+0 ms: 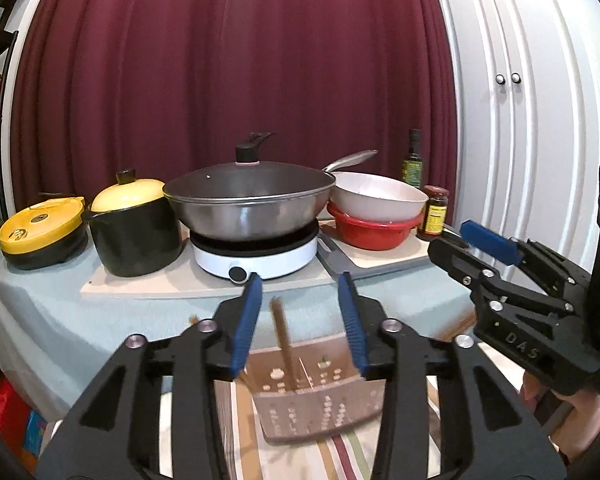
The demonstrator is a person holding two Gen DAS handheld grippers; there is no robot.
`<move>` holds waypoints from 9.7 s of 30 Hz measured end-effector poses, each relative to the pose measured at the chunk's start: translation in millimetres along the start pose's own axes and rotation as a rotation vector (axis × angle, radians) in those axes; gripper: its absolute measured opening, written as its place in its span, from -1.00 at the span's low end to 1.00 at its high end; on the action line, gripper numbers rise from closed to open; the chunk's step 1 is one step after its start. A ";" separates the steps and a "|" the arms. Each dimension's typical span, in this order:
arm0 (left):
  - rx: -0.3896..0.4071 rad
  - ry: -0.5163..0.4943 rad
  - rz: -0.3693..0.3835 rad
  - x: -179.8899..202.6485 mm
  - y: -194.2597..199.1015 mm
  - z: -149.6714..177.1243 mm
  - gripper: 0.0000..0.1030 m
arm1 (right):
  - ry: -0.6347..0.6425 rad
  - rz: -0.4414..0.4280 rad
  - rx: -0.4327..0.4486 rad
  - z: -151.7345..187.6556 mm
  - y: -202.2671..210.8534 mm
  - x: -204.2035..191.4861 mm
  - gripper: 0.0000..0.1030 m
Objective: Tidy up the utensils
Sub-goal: 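Lower both chopsticks into the holder and open both tools, then pull both tools back and move them toward the remaining chopsticks, then close the right tool on a chopstick while the left tool closes on another, then lift both held chopsticks and carry them over the white holder, then lower both chopsticks into the holder and open both tools, then pull both open tools back from the holder toward the loose chopsticks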
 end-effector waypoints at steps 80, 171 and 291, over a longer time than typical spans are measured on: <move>-0.447 0.036 0.063 49.4 276.9 298.1 -0.86 | -0.053 -0.109 -0.459 244.2 290.6 -99.9 -0.65; -0.077 0.095 -0.066 -18.8 268.2 99.9 -0.88 | -0.010 0.007 -0.124 73.8 236.2 -56.5 -0.87; -0.186 0.023 -0.141 17.1 241.2 160.3 0.39 | -0.056 0.075 -0.245 132.9 231.4 -59.3 0.13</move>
Point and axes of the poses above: each gripper's, at about its wrist camera, not at the fingertips, and y roughly against the way its jaws point, x to its right, z to its underside, the point moved 3 cm from there along -y, roughly the way its jaws point, and after that the axes turned 7 degrees about x, right-handed, at the moved point
